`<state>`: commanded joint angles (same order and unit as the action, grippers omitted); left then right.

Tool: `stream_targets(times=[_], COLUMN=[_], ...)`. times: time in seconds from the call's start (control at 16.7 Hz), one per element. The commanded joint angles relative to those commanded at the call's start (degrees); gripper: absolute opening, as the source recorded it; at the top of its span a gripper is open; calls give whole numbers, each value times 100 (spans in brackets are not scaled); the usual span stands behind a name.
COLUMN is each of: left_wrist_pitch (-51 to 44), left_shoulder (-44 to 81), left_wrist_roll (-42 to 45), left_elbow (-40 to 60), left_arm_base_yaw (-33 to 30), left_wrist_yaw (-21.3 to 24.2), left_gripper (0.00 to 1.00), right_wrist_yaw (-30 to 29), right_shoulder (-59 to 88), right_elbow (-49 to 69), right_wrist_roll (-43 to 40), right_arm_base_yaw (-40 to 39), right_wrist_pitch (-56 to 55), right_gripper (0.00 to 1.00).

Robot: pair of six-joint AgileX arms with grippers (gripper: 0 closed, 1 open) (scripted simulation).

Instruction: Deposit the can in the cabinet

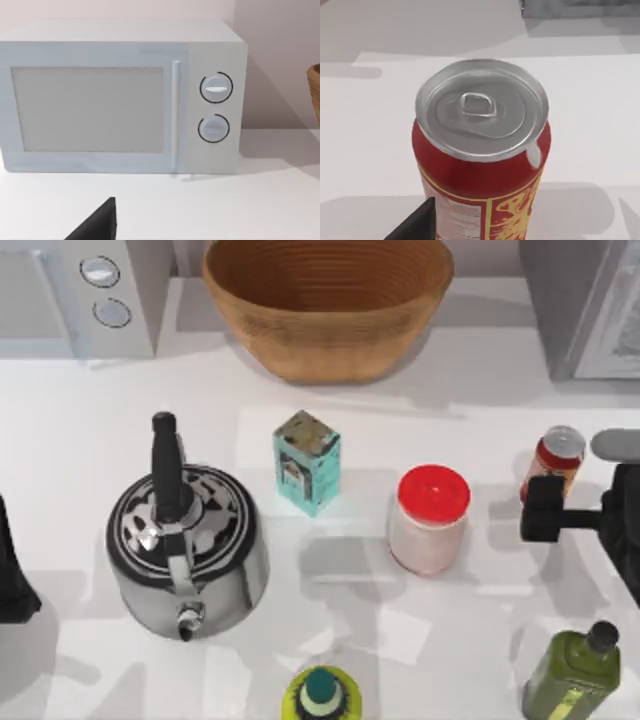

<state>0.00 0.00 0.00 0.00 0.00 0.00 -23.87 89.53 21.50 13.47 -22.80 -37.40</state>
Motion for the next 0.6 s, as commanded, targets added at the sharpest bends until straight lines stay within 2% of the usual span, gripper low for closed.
stream_targets(times=[0.24,0.6], left_wrist_pitch=[0,0], left_shoulder=[0,0], left_wrist_roll=[0,0], left_elbow=[0,0], left_arm_base_yaw=[0,0], left_wrist_yaw=[0,0], left_gripper=[100,100], right_wrist_yaw=[-43,-21], right_shoulder=[555,533], right_elbow=[155,136], right_wrist_roll=[127,113], right_arm_base_yaw=[-376,-334], right_wrist_pitch=[-308,-226], right_gripper=[100,100])
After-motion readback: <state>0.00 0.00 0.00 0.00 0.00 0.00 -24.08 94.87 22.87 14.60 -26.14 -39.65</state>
